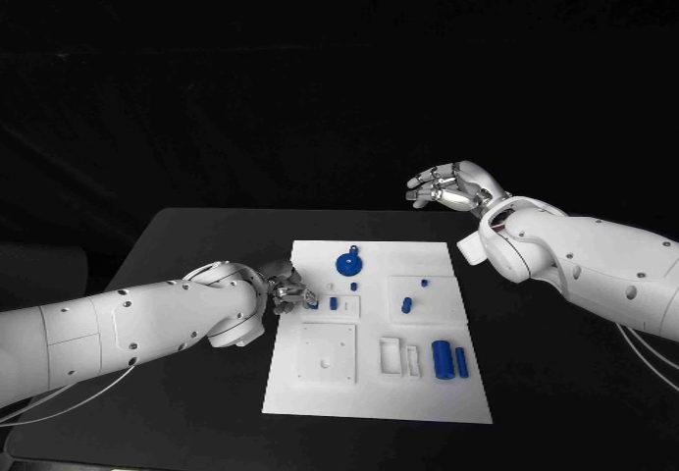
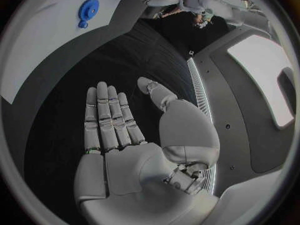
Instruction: Assemble the parts on the task board
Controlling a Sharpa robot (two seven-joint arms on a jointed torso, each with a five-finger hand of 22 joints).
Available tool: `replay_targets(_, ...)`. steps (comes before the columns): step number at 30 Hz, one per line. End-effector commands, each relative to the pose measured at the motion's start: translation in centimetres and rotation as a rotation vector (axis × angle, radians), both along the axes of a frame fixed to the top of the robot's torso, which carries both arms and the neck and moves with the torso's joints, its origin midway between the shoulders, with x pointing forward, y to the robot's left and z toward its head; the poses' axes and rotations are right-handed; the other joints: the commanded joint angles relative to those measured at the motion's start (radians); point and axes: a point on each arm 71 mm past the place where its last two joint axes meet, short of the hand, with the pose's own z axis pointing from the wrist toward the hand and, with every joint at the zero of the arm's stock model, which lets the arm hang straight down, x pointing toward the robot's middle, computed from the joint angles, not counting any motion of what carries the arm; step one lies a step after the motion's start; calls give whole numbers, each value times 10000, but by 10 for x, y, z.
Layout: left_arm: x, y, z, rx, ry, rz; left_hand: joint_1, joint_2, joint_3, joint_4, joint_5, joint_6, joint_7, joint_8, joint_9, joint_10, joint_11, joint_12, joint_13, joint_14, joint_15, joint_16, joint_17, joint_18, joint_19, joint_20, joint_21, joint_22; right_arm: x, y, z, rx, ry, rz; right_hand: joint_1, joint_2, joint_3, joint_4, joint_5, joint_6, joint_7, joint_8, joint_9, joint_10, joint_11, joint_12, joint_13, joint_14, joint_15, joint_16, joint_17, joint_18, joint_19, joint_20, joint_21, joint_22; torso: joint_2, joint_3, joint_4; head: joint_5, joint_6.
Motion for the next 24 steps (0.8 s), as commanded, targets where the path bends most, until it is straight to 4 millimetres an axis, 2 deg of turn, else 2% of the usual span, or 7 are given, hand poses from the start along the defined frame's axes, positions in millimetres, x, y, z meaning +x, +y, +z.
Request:
replay_targets(1,-2,0,-4,205,328,-128,81,19,35,-25,50,688,-508,23,9,-7,-46,-52,11,-9,-36,-40,13,-34,43,-1165,-40,17,0,1,0,12,5,137,-25,3,-54,19,40,-92,54,45,-15,53,-15,-71,-6,-55,47,-63,-15,137,-80,-7,-49,16,-2,-1,8,4,-6)
replay_targets(13,-2,-1,-5,284,339,-136,96,-53,-1,-95,35,952,-604,175,145,35,-135,-15,65,35,-4,26,61,-29,51,-1157,-34,64,0,1,0,11,9,139,-22,3,-55,18,42,-93,54,46,-18,56,-15,-80,-6,-55,47,-65,-17,137,-81,-7,-51,19,-4,-4,8,10,-42)
replay_targets(15,-1,-1,-5,361,313,-124,98,-74,-21,-109,32,1044,-650,273,209,68,-180,27,94,68,-3,73,90,-23,65,-1155,-30,80,0,2,0,11,11,144,-22,4,-55,18,43,-92,54,47,-18,57,-15,-82,-6,-55,47,-66,-17,137,-81,-7,-52,20,0,-4,7,5,-43)
replay_targets(17,-1,-1,-5,432,312,-128,99,-90,-38,-115,30,1095,-682,350,260,99,-210,79,121,105,-6,135,125,-16,87,-1157,-18,97,0,1,0,10,11,139,-21,4,-55,18,43,-92,54,47,-19,58,-14,-83,-6,-55,47,-66,-17,137,-81,-7,-52,20,3,-4,5,23,-96)
replay_targets(21,-1,-2,-5,441,320,-142,46,-97,-83,-76,32,1301,-786,658,428,141,-305,149,105,170,8,254,201,7,151,-1156,18,141,0,1,0,7,19,139,-21,5,-56,18,44,-92,55,47,-19,59,-14,-85,-6,-55,47,-66,-17,137,-81,-7,-53,21,1,-3,6,9,-88)
replay_targets(24,-1,-3,-5,427,291,-145,35,-92,-88,-74,35,1301,-805,726,477,150,-325,181,108,175,5,275,219,16,164,-1156,24,153,0,2,0,6,28,146,-21,5,-56,18,45,-92,55,47,-20,60,-14,-88,-6,-55,47,-66,-18,137,-82,-7,-54,22,1,-2,5,18,-80)
